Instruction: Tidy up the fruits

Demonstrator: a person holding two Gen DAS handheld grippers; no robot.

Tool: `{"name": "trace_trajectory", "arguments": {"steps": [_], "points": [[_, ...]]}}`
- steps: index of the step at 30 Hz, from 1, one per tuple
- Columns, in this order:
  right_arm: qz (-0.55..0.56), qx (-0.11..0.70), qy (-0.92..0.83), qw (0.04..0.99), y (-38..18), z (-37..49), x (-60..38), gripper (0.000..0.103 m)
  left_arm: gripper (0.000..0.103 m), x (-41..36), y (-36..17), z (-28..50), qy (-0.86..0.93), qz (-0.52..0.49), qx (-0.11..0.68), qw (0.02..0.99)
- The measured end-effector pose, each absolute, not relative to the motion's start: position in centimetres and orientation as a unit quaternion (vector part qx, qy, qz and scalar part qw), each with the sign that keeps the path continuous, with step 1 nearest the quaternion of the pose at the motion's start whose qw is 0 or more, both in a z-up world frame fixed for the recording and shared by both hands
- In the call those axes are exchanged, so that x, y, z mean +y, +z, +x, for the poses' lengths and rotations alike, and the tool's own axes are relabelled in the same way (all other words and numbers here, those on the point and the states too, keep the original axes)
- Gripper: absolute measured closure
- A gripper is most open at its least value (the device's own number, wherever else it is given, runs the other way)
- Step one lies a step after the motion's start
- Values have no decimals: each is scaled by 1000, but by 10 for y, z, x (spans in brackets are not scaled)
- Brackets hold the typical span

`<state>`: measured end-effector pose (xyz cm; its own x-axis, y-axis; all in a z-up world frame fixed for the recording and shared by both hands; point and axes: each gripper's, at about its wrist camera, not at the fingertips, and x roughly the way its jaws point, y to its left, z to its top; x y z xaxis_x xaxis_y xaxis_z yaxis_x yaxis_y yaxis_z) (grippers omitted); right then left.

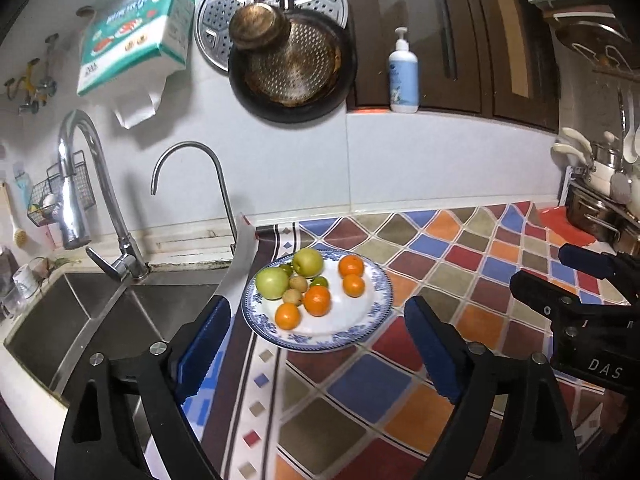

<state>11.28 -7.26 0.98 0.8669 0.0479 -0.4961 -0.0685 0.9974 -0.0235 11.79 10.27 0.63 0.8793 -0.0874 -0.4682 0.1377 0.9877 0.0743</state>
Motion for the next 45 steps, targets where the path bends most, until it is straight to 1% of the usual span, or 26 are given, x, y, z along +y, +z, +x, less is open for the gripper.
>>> {"name": "trace_trajectory", "arguments": {"steps": [5,18,27,31,45], "points": [[-16,251,32,967,15,85,-87,24,9,89,12,89,-54,53,232,970],[-12,242,40,969,20,29,-115,22,6,66,23,34,-48,55,216,974],[-12,232,45,972,24,8,-122,22,4,59,26,14,-44,54,211,975],[-11,229,48,972,24,1,-125,22,0,57,27,7,-41,52,208,976],[-6,225,57,973,24,-15,-132,22,0,50,29,-12,-35,53,204,977]]}}
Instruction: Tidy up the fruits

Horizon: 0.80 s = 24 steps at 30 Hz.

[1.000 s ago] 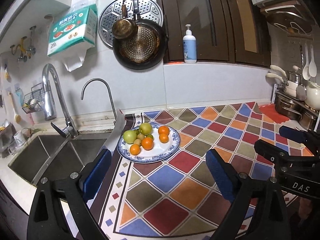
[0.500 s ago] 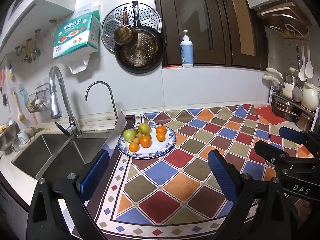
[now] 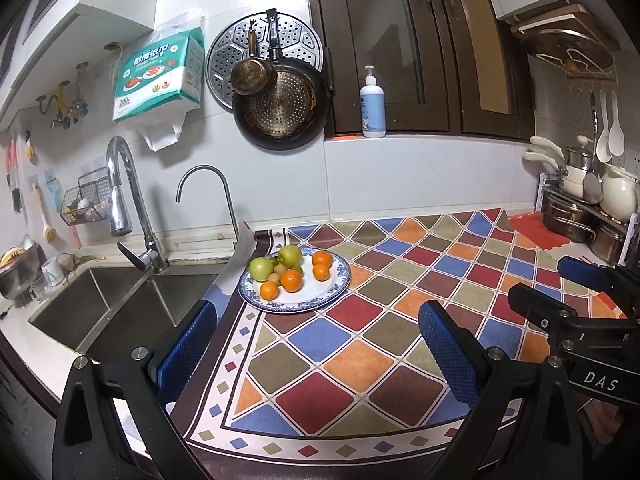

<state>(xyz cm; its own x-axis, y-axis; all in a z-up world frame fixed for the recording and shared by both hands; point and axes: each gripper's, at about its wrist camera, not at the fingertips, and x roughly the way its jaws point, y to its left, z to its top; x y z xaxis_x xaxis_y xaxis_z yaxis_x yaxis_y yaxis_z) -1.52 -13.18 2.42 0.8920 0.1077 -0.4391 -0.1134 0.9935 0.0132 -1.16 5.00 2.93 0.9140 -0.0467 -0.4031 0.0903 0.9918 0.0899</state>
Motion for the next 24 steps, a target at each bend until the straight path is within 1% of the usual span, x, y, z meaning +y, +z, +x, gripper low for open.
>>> {"name": "trace_trajectory", "arguments": {"steps": [24], "points": [[-4,223,65,973,25,-28,-133,22,0,48,29,-22,-34,52,205,977]]}}
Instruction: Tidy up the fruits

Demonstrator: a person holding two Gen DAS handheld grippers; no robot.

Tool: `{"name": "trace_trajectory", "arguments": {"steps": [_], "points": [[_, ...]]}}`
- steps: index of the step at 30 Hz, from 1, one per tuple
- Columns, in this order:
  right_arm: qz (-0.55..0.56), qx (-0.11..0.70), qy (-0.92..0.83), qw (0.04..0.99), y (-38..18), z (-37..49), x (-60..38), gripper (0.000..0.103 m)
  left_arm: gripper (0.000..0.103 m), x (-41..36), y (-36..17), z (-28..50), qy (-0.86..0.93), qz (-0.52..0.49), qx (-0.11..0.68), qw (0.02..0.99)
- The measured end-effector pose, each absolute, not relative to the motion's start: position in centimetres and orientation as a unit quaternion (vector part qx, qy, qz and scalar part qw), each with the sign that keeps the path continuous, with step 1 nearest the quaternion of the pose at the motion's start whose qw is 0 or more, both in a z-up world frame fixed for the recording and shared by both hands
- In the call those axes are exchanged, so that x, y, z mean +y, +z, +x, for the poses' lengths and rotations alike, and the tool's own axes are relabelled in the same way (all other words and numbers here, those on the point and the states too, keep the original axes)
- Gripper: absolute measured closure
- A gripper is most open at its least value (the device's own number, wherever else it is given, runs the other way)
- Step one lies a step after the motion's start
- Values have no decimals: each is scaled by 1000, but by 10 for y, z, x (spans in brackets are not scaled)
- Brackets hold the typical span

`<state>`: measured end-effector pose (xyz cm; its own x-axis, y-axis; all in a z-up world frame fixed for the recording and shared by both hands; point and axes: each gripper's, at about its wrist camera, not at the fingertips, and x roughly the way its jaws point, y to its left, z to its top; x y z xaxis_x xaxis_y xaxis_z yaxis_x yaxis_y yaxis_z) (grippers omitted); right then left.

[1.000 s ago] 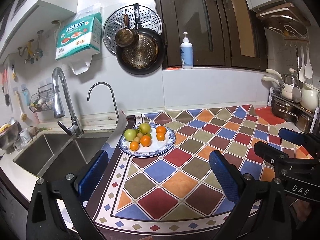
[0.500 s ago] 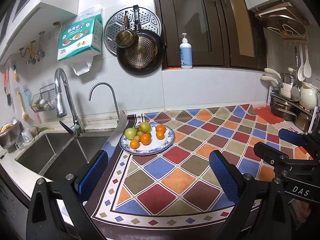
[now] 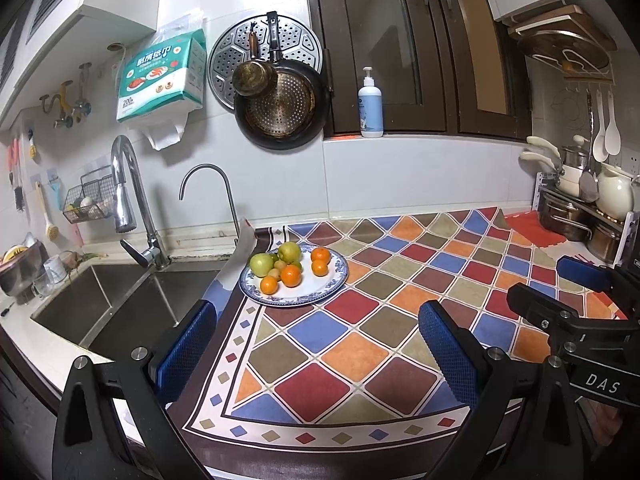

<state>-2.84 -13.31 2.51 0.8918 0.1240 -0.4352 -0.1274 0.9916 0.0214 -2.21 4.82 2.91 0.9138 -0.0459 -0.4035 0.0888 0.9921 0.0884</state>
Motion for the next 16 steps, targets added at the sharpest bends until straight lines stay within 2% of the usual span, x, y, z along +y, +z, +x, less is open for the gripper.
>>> {"name": "trace_trajectory", "arguments": {"steps": [16], "points": [[-5,223,67,973,28,-31,-133,22,0,45,29,-31,-37,54,203,977]]}}
